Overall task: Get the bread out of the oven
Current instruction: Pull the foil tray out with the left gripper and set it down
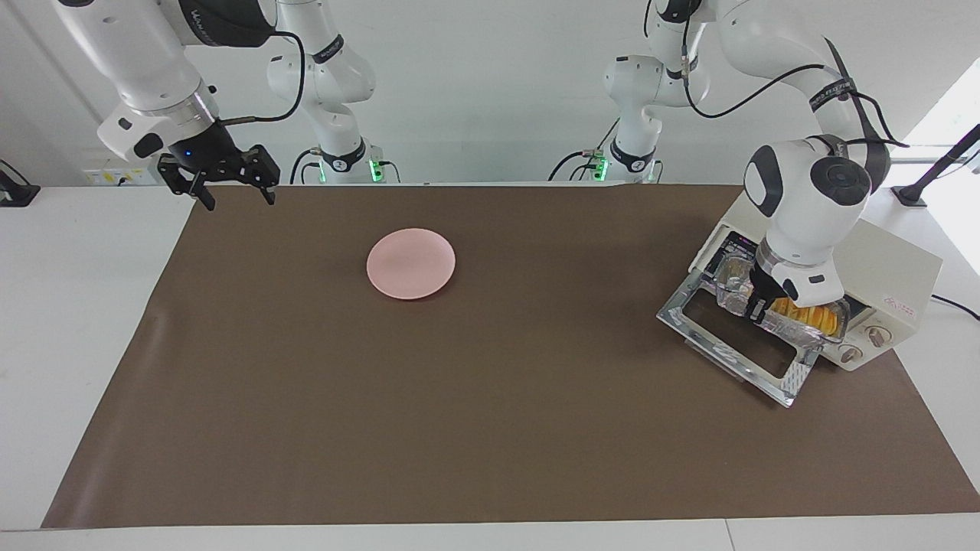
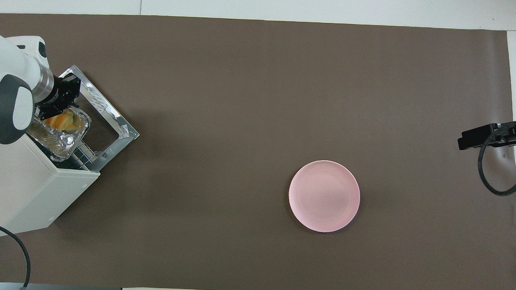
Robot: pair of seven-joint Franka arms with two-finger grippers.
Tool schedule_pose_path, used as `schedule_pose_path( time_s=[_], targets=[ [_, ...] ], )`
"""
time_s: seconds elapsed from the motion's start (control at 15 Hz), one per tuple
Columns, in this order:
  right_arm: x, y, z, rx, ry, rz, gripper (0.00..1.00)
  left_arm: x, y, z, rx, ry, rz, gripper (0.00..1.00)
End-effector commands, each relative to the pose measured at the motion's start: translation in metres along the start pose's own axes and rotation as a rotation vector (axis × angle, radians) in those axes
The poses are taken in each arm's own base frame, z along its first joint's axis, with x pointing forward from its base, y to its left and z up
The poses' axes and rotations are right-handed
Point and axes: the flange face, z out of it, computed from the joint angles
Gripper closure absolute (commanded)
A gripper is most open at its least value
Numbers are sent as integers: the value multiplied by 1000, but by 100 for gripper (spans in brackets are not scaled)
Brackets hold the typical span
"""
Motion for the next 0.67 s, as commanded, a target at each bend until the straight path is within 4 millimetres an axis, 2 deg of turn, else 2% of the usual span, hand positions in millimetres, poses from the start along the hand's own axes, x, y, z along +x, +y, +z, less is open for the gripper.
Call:
schedule_pose_path(
  time_s=[0.0, 0.07, 0.2, 0.33, 0.4, 0.47, 0.53, 0.6],
  targets=[
    [-5, -1, -3, -9, -10, -23, 0, -33, 76, -31, -30, 47, 106, 100],
    [-5, -1, -3, -9, -10, -23, 0, -64, 97, -37, -55, 41, 155, 100],
    [-5, 0, -3, -9, -8, -19, 0, -125, 126, -42, -71, 32, 349, 100],
    [-5, 3, -3, -9, -6, -14, 0, -166, 143, -50, -99, 15, 591, 100],
    [-5, 3, -2, -8, -11, -16, 0, -184, 149, -51, -129, -22, 658, 100],
    [-5, 3, -3, -8, -10, -16, 0, -218, 158, -45, -138, -45, 736, 100],
    [-5, 3, -3, -8, -10, -16, 0, -248, 165, -31, -127, -58, 783, 100],
    [-5, 3, -3, -8, -10, -16, 0, -272, 170, -24, -121, -63, 815, 100]
  ],
)
